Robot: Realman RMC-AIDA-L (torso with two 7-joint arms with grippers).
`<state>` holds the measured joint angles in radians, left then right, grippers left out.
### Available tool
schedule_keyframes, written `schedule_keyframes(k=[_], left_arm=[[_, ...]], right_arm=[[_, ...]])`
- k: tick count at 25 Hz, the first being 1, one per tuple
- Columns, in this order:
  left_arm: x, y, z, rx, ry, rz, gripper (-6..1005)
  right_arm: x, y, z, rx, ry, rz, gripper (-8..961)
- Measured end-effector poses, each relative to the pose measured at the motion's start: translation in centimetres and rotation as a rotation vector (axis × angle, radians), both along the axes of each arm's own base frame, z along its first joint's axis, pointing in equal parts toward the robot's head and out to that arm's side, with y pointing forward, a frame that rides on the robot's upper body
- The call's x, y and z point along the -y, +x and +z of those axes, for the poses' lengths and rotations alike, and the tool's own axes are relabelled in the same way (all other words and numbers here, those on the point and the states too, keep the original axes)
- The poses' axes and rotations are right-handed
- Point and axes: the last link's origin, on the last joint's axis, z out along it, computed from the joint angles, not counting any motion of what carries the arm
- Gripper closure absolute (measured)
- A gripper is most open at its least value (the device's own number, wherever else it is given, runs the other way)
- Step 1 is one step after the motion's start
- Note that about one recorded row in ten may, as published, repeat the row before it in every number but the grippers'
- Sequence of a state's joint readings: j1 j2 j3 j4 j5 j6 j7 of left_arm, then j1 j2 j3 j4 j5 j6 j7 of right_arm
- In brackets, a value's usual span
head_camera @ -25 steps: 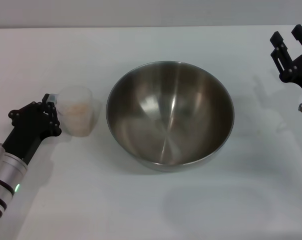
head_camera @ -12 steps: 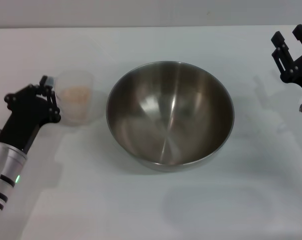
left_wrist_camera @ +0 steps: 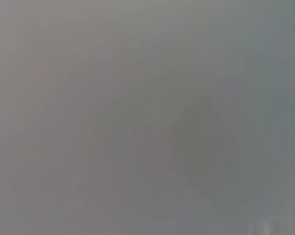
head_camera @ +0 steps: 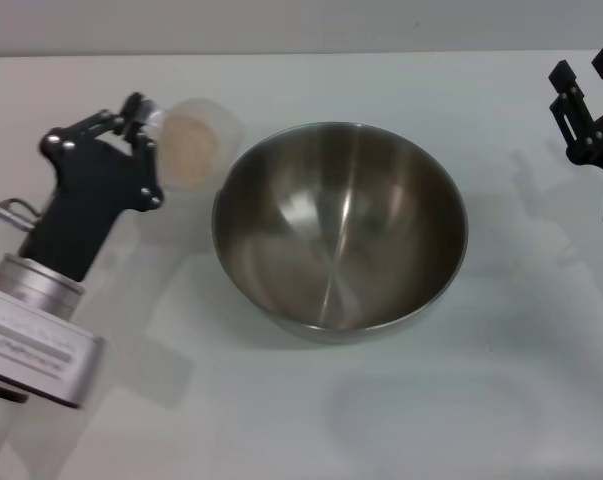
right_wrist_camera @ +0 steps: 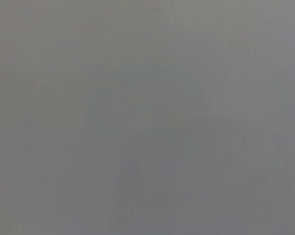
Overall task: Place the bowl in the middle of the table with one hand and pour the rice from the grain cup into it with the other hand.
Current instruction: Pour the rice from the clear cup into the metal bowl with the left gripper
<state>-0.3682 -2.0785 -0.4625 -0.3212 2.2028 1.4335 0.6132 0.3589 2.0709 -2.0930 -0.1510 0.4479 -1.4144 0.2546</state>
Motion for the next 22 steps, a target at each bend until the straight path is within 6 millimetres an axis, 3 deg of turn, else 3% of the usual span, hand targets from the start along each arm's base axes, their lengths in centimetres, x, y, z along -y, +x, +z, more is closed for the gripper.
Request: schedule_keyframes(k=[10,22], left_arm=[[1.5,3.7,-2.8,-0.486,0.153,-0.355,968],[2.1,4.6,-4.3,-0.856,0.372,-0.529,964]], right_arm=[[0.0,0.1,0.2,-0.005,0.012,-0.006,477],[-0.1,0.0,0.3,-0.005,0.016,0.0,477]])
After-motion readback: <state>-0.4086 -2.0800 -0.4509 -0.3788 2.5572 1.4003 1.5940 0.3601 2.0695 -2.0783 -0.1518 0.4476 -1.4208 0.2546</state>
